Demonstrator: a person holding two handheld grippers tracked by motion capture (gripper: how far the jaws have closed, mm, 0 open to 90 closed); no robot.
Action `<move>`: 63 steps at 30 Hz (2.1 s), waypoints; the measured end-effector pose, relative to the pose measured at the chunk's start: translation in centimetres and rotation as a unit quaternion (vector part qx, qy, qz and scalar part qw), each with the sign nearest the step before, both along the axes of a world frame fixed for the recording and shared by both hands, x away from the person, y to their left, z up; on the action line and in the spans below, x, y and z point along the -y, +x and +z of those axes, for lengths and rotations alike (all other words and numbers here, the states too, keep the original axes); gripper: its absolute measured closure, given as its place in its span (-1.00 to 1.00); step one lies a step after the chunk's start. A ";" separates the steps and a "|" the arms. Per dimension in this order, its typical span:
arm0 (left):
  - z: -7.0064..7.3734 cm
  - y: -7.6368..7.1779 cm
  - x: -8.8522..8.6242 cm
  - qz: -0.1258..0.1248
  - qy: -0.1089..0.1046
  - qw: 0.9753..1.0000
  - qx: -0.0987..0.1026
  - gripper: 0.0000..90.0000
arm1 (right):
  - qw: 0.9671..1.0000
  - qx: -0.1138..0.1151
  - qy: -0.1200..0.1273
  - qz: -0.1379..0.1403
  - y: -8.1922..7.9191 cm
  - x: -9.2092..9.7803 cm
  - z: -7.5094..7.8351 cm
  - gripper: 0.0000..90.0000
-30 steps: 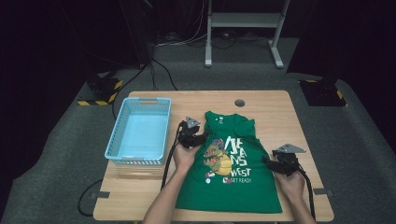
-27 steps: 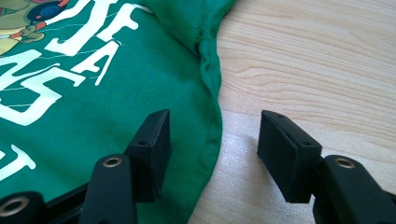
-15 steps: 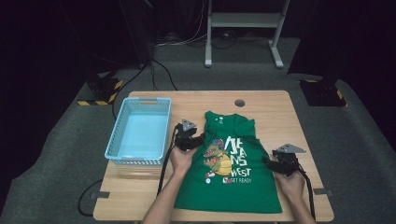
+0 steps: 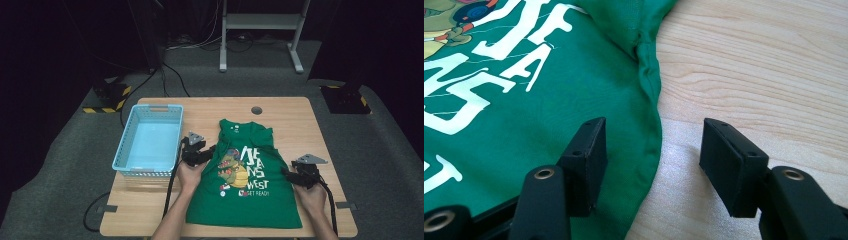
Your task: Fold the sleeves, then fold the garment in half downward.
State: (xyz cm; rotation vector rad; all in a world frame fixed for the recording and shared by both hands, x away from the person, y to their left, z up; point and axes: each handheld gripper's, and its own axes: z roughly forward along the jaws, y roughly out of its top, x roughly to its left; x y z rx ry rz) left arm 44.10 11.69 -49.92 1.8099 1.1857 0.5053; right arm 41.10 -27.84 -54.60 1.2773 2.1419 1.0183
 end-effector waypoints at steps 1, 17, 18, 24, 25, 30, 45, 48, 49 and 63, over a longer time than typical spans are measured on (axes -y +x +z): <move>-0.1 -0.1 0.0 0.000 -0.001 1.000 0.000 0.16 | 1.000 0.000 0.000 0.000 0.0 0.0 0.0 -0.02; -1.6 -1.5 -1.2 0.012 0.006 1.000 -0.014 0.15 | 1.000 0.000 0.000 0.000 0.0 0.0 0.0 -0.02; -1.7 -1.5 -1.3 0.012 0.007 1.000 -0.015 0.15 | 1.000 0.000 0.000 0.000 0.0 0.0 0.0 -0.02; -2.9 -2.2 -1.4 0.014 0.014 0.999 -0.029 0.15 | 1.000 0.000 0.000 0.000 0.0 0.0 0.0 -0.02; -3.2 -2.3 -1.4 0.015 0.016 0.999 -0.033 0.15 | 1.000 0.000 0.000 0.000 0.0 0.0 0.0 -0.02; -4.1 -2.6 -1.2 0.027 0.039 0.998 -0.032 0.15 | 1.000 0.000 0.000 0.000 0.0 0.0 0.0 -0.02; -4.4 -2.9 -0.4 0.026 0.078 0.996 -0.030 0.12 | 1.000 -0.003 0.003 0.003 0.0 0.0 0.0 -0.08; -4.4 -2.9 -0.4 0.026 0.078 0.996 -0.030 0.12 | 1.000 -0.004 0.001 -0.003 0.1 0.0 0.0 -0.19; -4.4 -2.8 -0.3 0.026 0.077 0.996 -0.030 0.11 | 1.000 -0.004 -0.001 -0.007 0.1 0.0 0.0 -0.22; -3.3 1.1 0.8 0.019 0.065 0.995 -0.073 0.06 | 0.998 -0.014 0.026 -0.049 1.8 0.9 1.0 -0.15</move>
